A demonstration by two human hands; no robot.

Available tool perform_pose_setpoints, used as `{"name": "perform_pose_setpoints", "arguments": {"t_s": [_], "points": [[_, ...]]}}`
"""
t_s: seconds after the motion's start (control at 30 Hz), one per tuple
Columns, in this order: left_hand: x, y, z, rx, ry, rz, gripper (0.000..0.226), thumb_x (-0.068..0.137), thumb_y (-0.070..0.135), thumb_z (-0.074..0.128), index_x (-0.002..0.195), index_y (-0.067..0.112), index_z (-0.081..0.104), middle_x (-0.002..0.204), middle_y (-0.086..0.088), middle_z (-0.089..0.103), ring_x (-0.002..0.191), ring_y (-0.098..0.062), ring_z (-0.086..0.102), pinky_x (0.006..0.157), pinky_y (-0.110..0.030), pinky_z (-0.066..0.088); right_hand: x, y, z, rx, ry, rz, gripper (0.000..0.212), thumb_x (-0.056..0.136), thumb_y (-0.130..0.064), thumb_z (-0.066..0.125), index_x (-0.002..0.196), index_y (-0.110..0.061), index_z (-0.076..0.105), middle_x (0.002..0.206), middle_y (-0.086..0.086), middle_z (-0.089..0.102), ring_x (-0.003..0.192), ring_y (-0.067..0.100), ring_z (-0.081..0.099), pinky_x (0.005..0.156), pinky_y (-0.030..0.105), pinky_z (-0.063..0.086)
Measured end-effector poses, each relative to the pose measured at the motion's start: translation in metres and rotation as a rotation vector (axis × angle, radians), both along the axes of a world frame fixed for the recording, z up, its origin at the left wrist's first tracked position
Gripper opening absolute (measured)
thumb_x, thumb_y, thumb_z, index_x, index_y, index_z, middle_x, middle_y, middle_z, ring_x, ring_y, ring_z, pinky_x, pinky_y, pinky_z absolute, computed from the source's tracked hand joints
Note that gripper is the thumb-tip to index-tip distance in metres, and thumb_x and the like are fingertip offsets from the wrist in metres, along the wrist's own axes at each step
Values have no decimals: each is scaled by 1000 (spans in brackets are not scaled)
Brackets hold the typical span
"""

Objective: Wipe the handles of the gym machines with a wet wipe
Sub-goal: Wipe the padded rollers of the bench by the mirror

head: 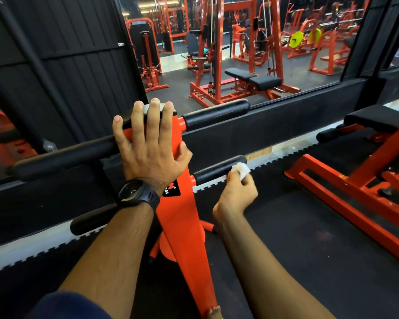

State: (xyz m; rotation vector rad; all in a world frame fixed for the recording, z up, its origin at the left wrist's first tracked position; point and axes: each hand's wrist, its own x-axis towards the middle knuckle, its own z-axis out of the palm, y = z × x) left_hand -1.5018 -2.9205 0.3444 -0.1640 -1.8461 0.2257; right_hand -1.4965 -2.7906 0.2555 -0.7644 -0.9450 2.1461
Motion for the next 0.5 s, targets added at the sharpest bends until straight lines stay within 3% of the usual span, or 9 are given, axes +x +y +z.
{"name": "perform_pose_setpoints", "arguments": {"t_s": [0.07, 0.13, 0.2, 0.23, 0.27, 0.37, 0.4, 0.5], "points": [[0, 0, 0, 4, -5, 0, 73, 81, 43, 51, 148, 17, 42, 151, -6, 46, 142, -30, 33, 117, -61, 19, 5, 0, -2, 498, 38, 9, 19, 93, -14, 63, 79, -26, 68, 100, -1, 60, 92, 5, 60, 80, 24, 49], [0, 0, -1, 4, -9, 3, 74, 81, 43, 52, 149, 17, 41, 151, -6, 46, 143, -30, 32, 117, -60, 18, 8, 1, -13, 1087, 148, 111, 11, 95, -17, 64, 98, -14, 74, 119, 0, 57, 115, 8, 52, 95, 20, 43], [1, 0, 0, 5, -7, 7, 74, 80, 43, 52, 149, 17, 41, 151, -6, 46, 143, -29, 32, 117, -60, 18, 1, 13, -25, 1602, 242, 126, 18, 96, -19, 63, 105, -5, 72, 122, 7, 56, 115, 20, 48, 99, 27, 42], [1, 1, 0, 12, -6, 4, 74, 80, 43, 52, 149, 17, 42, 151, -6, 46, 143, -29, 32, 117, -60, 18, -5, 21, -28, 1758, 253, 67, 17, 96, -16, 64, 105, -3, 71, 120, 7, 54, 112, 23, 48, 97, 32, 43], [1, 1, 0, 18, -7, 0, 74, 80, 43, 52, 148, 17, 42, 150, -5, 47, 143, -29, 33, 117, -60, 18, -9, 29, -28, 1809, 230, 1, 14, 95, -12, 64, 103, -2, 70, 116, 5, 52, 107, 24, 48, 94, 35, 44], [1, 1, 0, 12, -11, 10, 74, 80, 43, 51, 148, 18, 42, 150, -6, 46, 143, -29, 32, 117, -60, 19, -16, 45, -23, 1587, -27, -17, 14, 99, -13, 58, 105, -5, 69, 106, -1, 52, 103, 10, 46, 91, 34, 48], [1, 1, 0, 7, -12, 12, 73, 81, 43, 51, 149, 17, 41, 150, -6, 46, 143, -29, 32, 117, -60, 18, -18, 46, -22, 1592, -32, 30, 16, 98, -11, 58, 109, -5, 68, 107, 0, 53, 104, 8, 46, 91, 33, 48], [1, -1, 0, 2, -18, 12, 73, 82, 44, 49, 149, 17, 41, 151, -6, 45, 143, -29, 32, 117, -60, 18, -19, 52, -24, 1877, 153, 159, 32, 84, 7, 64, 114, -1, 67, 108, 12, 58, 102, 26, 50, 80, 31, 47]]}}
